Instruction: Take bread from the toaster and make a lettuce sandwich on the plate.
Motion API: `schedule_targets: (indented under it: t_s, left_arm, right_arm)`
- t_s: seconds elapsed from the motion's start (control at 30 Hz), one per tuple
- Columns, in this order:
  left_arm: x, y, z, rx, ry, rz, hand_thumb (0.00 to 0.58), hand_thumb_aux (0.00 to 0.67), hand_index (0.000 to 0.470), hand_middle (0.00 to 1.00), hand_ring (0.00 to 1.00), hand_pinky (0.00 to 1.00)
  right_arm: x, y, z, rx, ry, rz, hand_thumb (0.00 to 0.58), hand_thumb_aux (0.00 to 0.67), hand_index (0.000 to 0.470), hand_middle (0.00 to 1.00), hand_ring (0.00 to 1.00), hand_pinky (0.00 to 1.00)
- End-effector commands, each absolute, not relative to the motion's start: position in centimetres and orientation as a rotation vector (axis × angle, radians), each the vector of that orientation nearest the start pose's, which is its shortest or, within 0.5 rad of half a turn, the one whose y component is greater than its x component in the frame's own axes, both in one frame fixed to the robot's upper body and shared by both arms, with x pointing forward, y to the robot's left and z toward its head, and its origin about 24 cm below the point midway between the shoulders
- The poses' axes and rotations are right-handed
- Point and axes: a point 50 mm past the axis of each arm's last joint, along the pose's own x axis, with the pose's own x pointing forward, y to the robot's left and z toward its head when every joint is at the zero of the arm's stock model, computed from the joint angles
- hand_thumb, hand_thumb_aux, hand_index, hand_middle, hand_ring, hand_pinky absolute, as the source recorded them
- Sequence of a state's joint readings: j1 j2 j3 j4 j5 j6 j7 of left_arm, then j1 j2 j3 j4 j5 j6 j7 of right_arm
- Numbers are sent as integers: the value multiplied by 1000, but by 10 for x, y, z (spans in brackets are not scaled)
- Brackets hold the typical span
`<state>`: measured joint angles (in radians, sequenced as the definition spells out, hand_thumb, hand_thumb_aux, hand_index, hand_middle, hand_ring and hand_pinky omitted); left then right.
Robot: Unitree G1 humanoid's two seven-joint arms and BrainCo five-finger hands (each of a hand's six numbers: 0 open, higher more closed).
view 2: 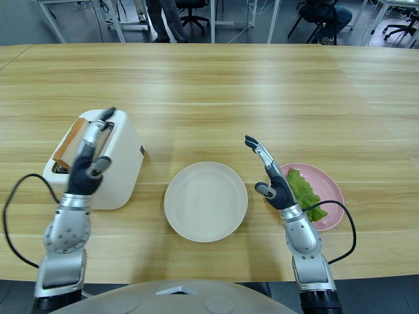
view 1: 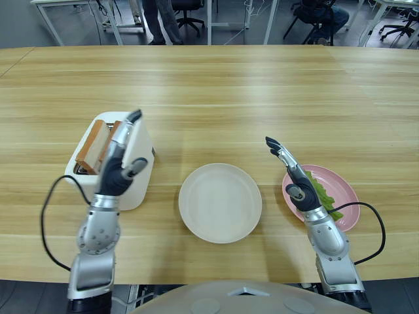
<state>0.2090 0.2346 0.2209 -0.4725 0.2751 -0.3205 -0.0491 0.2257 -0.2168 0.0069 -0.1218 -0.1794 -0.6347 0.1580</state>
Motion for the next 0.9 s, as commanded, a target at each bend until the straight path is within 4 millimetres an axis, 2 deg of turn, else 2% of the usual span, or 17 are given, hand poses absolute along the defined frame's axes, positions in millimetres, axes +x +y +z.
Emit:
schedule_targets:
  t_s: [0.03, 0.13, 0.3, 0.37, 0.43, 0.5, 0.6, 0.77, 0.9]
  left_arm:
    - [190, 222, 154, 632, -567, 150, 0, 0, 0, 0, 0, 0]
    - [189, 225, 155, 628, -565, 156, 0, 0, 0, 0, 0, 0]
    - [186, 212, 152, 548, -576, 62, 0, 0, 0, 0, 0, 0]
    - [188, 223, 154, 592, -575, 153, 0, 0, 0, 0, 0, 0]
    - [191, 250, 159, 691, -537, 341, 0, 0, 0, 0, 0, 0]
    - [194, 274, 159, 914, -445, 475, 0, 0, 0, 0, 0, 0]
    - [197, 298, 151, 1200, -295, 562, 0, 0, 0, 0, 0, 0]
    - [200, 315, 138, 1416, -116, 611, 0, 0, 0, 0, 0, 0]
    - [206, 317, 119, 1495, 28, 542, 0, 0, 0, 0, 0, 0]
  right_arm:
    - [195, -169, 75, -437, -482, 261, 0, 0, 0, 0, 0, 0]
    - [195, -168, 75, -436, -484, 263, 0, 0, 0, 0, 0, 0]
    - [196, -169, 76, -436, -488, 259, 0, 0, 0, 0, 0, 0]
    - [196, -169, 77, -439, -494, 252, 0, 0, 0, 0, 0, 0]
    - [197, -170, 79, -445, -502, 247, 0, 0, 0, 0, 0, 0]
    - [197, -172, 81, -455, -513, 236, 0, 0, 0, 0, 0, 0]
    - [199, -176, 85, -471, -524, 206, 0, 0, 0, 0, 0, 0]
    - [199, -181, 89, -495, -529, 185, 0, 0, 0, 0, 0, 0]
    - [196, -184, 89, -524, -526, 188, 0, 0, 0, 0, 0, 0]
